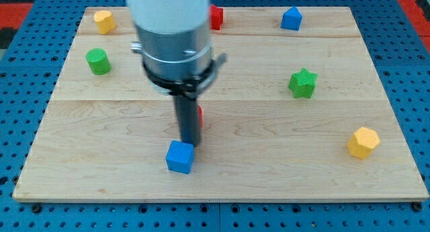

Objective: Place the blue cube left diagonally towards the red circle

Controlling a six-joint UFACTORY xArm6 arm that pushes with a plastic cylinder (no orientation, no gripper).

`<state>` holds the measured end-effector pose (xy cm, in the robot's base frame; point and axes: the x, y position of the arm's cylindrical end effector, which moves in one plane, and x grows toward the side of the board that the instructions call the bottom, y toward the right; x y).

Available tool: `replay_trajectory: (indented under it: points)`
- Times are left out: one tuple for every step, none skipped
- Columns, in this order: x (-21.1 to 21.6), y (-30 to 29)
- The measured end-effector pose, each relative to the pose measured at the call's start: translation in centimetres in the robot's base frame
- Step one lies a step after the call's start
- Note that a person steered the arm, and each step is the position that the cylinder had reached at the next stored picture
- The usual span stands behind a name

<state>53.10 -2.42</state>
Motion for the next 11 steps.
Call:
replay_trajectory:
  points:
    - [1.2, 4.9]
    - [3.5, 1.0]
    - [1.5, -5.2]
    - [-0.9, -11.6]
    - [0.2, -16.4]
    - [1.5, -10.6]
    - [4.9, -13.2]
    - [4.4, -16.4]
    - [4.8, -16.7]
    - [5.3, -14.1]
    - [5.4, -14.0]
